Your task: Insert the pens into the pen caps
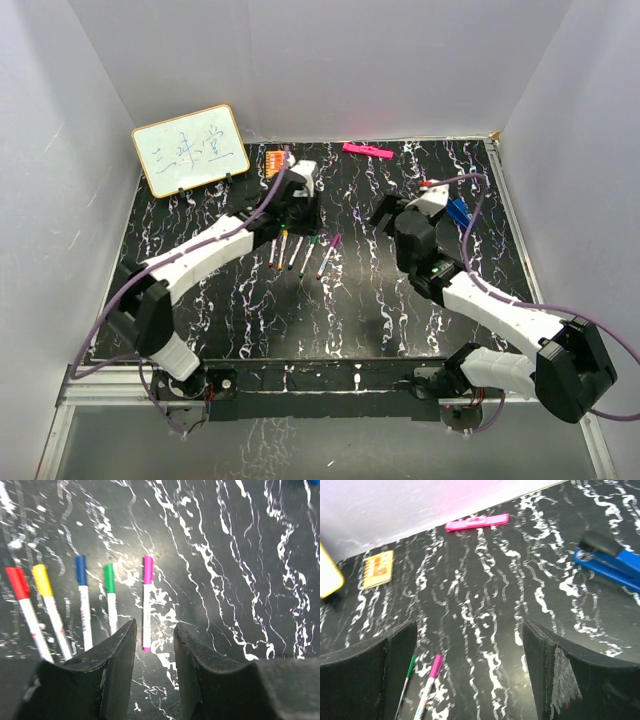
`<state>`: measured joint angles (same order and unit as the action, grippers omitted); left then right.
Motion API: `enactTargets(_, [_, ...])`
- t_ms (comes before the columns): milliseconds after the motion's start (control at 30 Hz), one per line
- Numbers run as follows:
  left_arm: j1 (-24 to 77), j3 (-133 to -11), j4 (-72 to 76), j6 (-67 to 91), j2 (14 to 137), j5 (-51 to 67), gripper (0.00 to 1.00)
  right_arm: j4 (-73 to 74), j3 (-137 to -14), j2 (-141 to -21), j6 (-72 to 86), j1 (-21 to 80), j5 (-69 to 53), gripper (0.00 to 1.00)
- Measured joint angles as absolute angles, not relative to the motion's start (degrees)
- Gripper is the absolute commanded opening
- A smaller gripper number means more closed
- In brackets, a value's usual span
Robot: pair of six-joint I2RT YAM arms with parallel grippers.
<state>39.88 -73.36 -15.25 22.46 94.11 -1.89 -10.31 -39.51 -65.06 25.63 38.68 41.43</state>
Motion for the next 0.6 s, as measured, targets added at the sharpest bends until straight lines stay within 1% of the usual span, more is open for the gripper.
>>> enactTargets(100, [37.3, -70.9, -13.8, 22.0, 89.1, -3.0, 0.35, -10.0, -39.4, -65.0, 25.8, 32.8, 38.4, 0.84])
enactTargets(200, [31.3, -67.1, -13.3, 21.6, 85.3, -4.2, 0.36, -9.1, -38.1, -64.2, 25.9, 27.1, 35.8, 0.84])
enactTargets(400, [21.1, -60.2, -15.3, 21.4, 78.8, -8.4, 0.38, -6.3, -35.8, -60.1, 26.6, 20.3, 34.7, 0.85])
enactTargets(533, [14.8, -58.9, -17.1, 21.4, 72.6, -8.4, 0.41, -5.8, -33.9, -55.0, 27.7, 16.6, 34.9, 0.85])
enactTargets(600, [11.1, -58.9, -17.3, 21.2, 70.1, -7.6, 0.44, -5.8, -33.2, -53.1, 28.3, 15.5, 35.4, 0.86])
